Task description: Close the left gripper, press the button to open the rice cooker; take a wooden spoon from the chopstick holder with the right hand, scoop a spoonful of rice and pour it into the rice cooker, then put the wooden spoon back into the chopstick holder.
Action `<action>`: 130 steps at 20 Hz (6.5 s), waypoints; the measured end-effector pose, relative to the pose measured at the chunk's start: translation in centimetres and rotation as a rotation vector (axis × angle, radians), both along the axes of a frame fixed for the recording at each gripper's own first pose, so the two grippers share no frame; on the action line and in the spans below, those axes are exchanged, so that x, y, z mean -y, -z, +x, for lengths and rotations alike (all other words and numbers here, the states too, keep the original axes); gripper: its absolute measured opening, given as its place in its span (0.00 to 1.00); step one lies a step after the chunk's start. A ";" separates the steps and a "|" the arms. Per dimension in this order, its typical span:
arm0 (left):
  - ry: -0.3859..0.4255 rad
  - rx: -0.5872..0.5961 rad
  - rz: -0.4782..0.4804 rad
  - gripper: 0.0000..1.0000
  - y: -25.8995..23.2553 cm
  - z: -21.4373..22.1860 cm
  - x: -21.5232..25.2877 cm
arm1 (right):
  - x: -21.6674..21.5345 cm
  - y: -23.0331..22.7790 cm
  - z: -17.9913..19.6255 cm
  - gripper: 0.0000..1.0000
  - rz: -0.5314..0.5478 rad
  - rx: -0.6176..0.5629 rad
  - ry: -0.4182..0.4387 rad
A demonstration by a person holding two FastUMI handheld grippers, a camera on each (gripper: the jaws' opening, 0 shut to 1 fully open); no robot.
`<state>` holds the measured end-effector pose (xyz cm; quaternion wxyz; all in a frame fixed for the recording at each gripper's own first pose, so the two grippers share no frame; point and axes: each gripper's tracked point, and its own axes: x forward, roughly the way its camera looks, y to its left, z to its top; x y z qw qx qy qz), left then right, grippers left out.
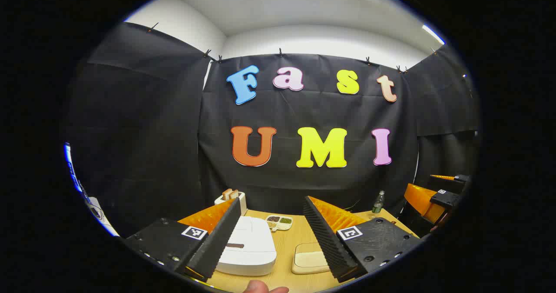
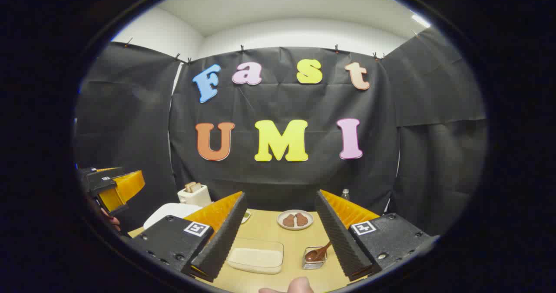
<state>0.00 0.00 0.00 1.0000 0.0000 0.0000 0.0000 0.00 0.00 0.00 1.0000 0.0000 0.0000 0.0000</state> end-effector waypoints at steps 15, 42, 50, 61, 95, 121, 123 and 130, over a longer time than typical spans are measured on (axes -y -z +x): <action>-0.035 -0.014 -0.011 0.94 0.2 0.5 -0.4 | -0.2 -0.5 0.9 1.00 0.019 0.015 -0.027; -0.096 -0.168 0.061 0.94 5.9 3.2 -4.9 | 4.4 2.5 2.6 0.99 0.063 -0.054 0.007; -0.107 -0.331 -0.008 0.57 9.3 5.5 -7.4 | 7.5 3.5 3.3 1.00 0.065 -0.063 0.049; -0.084 -0.602 -0.098 0.00 17.8 9.8 -9.8 | 9.6 5.5 4.2 1.00 0.059 -0.120 0.066; -0.160 -0.313 0.012 0.20 6.3 16.7 -12.7 | 13.0 5.1 3.9 1.00 0.013 -0.120 0.106; -0.089 -0.142 0.013 0.94 1.6 2.6 -0.8 | 17.8 19.5 7.2 1.00 0.130 -0.383 0.050; -0.103 -0.151 0.010 0.94 1.5 2.2 -0.2 | 17.9 22.1 8.9 1.00 0.148 -0.425 0.027; -0.172 -0.169 0.031 0.94 0.9 1.5 0.3 | 18.6 29.9 14.7 0.89 0.212 -0.542 0.004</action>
